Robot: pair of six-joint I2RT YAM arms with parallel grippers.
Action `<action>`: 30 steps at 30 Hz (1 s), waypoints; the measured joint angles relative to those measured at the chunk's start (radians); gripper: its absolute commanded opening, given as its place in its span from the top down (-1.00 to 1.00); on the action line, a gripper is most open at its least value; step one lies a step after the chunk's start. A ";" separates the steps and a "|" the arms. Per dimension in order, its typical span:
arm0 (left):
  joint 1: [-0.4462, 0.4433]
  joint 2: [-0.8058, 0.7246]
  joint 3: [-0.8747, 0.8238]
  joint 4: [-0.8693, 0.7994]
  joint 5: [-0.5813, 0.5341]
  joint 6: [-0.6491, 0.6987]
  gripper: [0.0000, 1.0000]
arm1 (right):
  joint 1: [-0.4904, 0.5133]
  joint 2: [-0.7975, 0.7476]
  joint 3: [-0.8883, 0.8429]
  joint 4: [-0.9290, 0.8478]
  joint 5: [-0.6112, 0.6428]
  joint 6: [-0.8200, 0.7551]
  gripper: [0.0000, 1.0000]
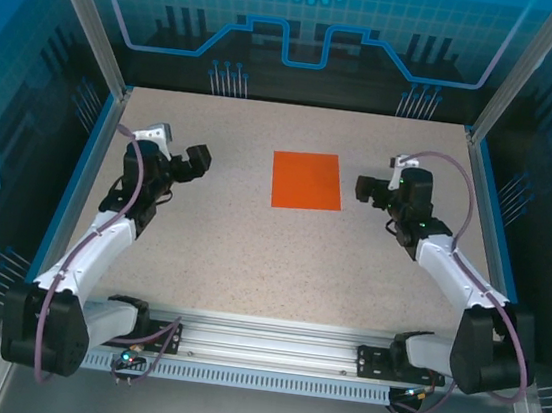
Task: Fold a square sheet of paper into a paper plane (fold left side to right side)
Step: Move the square sheet of paper to the center of the table.
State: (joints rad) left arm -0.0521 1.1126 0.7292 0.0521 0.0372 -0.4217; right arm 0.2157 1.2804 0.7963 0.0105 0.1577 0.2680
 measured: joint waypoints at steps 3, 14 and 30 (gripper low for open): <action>-0.011 0.010 -0.003 -0.063 0.092 -0.091 -0.97 | 0.115 0.055 0.070 -0.101 0.018 0.060 -1.00; -0.025 0.019 -0.059 -0.068 0.232 -0.215 -0.98 | 0.302 0.570 0.527 -0.291 0.108 0.200 -1.00; -0.035 0.035 -0.059 -0.070 0.301 -0.227 -0.97 | 0.356 1.001 1.012 -0.594 0.227 0.342 -0.99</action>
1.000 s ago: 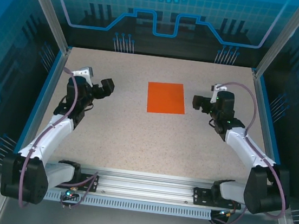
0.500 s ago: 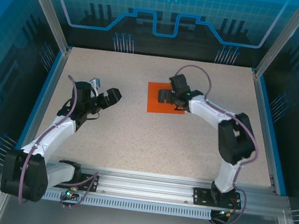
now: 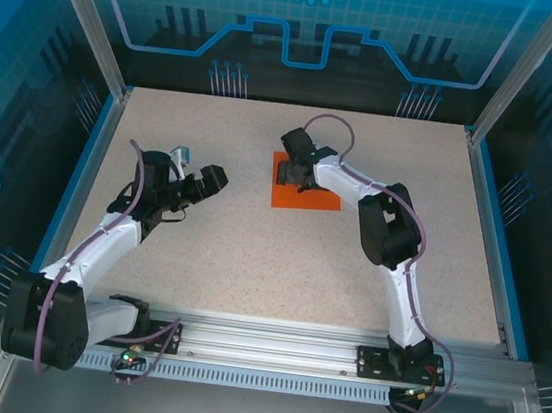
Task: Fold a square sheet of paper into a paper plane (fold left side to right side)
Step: Move the square sheet of paper to the center of the table.
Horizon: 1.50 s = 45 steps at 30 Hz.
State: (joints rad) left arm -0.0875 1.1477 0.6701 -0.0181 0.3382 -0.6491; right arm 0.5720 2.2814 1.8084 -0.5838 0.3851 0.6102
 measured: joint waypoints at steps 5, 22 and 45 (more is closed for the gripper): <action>0.000 0.000 0.000 -0.004 0.000 0.000 -0.98 | 0.008 0.009 0.000 -0.060 0.000 0.023 -0.99; 0.000 -0.011 0.000 -0.030 -0.001 0.000 -0.97 | 0.085 -0.075 -0.156 -0.061 -0.003 0.145 -1.00; -0.009 0.152 0.079 -0.082 0.103 -0.034 -0.75 | 0.205 -0.312 -0.304 -0.061 0.008 0.168 -1.00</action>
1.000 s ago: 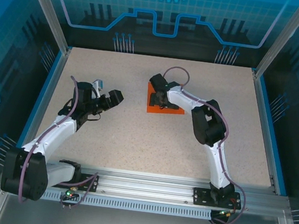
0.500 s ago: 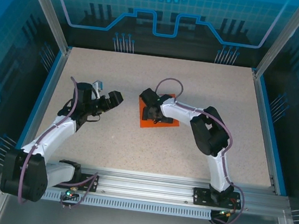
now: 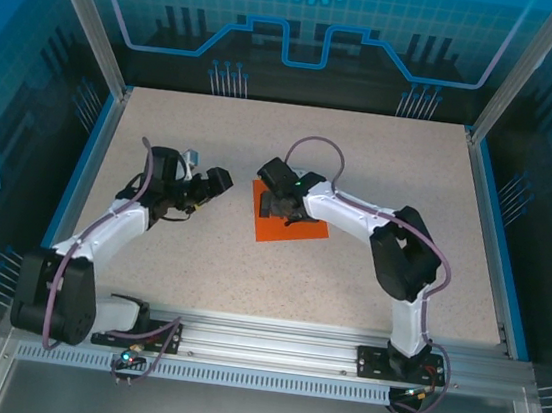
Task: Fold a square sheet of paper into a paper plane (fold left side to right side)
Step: Move the square sheet of paper to the center of the table, then pick up the square sheet of paper from the center of the table.
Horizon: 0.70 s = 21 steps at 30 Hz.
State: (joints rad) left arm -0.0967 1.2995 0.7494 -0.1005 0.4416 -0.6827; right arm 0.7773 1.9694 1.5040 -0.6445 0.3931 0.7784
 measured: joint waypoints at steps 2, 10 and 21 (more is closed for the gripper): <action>-0.022 0.069 0.035 0.005 0.037 -0.008 -0.68 | -0.020 -0.024 -0.008 0.019 -0.001 -0.013 -1.00; -0.162 0.325 0.158 0.042 0.107 -0.051 -0.40 | -0.146 -0.035 -0.080 0.063 -0.034 -0.059 -1.00; -0.254 0.549 0.295 0.025 0.094 -0.079 -0.28 | -0.177 -0.021 -0.117 0.089 -0.075 -0.063 -1.00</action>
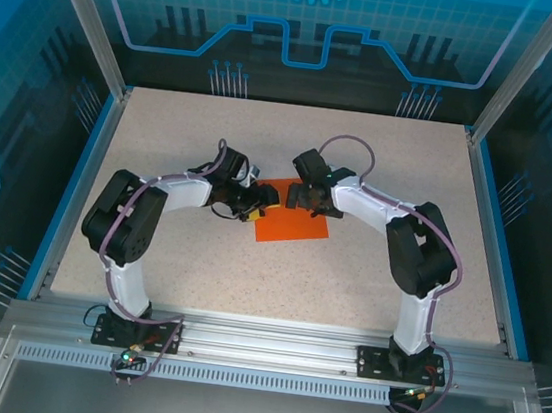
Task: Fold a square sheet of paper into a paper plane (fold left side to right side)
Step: Pick up the square sheet of paper from the center of the table.
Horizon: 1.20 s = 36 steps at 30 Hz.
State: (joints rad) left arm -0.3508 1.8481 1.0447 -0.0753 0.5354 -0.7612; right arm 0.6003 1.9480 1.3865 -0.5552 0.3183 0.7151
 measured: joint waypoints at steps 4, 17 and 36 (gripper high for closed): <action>-0.010 0.006 0.001 -0.026 -0.027 0.000 -0.27 | 0.000 0.024 -0.014 0.003 -0.012 0.003 -0.99; -0.017 0.048 0.010 -0.047 -0.052 0.000 -0.21 | 0.000 0.047 -0.056 0.027 -0.042 0.055 -1.00; -0.021 0.051 0.013 -0.047 -0.053 0.000 -0.20 | 0.006 0.047 -0.051 0.025 -0.048 0.070 -0.81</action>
State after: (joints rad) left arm -0.3714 1.8992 1.0580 -0.1226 0.4824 -0.7612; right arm 0.6067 1.9953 1.3350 -0.5301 0.2707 0.7849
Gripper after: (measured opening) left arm 0.601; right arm 0.935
